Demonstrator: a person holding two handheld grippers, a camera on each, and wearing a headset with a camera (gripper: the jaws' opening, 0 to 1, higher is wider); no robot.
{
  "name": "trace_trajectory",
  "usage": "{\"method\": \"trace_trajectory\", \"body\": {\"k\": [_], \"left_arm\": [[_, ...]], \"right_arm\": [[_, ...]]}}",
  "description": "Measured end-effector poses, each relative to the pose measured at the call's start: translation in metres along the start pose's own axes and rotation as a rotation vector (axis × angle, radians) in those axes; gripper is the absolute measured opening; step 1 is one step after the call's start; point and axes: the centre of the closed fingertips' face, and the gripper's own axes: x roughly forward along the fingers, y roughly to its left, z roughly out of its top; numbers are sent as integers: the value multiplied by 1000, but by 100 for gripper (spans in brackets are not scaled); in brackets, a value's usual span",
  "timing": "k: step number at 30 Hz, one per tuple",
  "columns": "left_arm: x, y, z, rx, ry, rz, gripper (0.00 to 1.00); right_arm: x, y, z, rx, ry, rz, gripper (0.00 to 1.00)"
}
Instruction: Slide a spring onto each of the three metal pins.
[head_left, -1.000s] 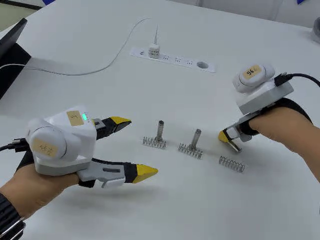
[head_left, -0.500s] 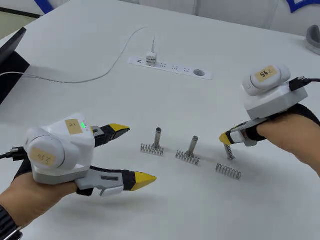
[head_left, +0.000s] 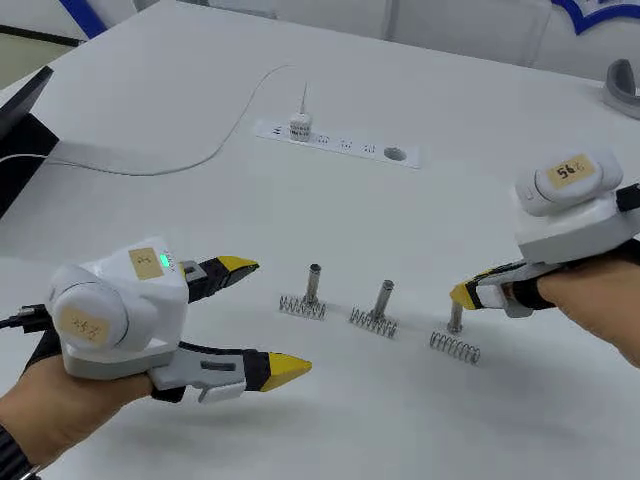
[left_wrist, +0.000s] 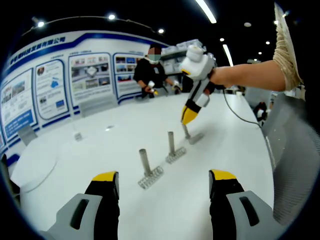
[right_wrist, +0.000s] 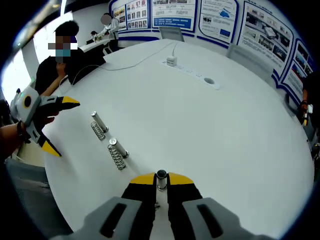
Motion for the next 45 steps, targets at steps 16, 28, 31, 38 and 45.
{"method": "trace_trajectory", "body": {"k": [16,28,31,38,45], "left_arm": [[1,-1,0,-1,-6,0,74],[2,-2,-1,2,-3,-2,75],[2,-2,0,4,-5,-2,75],[1,-3,1,8,-4,-1,75],[1,-2,3,7,-8,3,75]], "right_arm": [[-6,1,-8,36,-21,3,9],[-7,2,-8,-3,-27,6,9],[-8,3,-8,-13,-32,9,10],[-14,3,-6,-25,-53,10,12],[-23,-7,-8,-28,-79,9,15]]}}
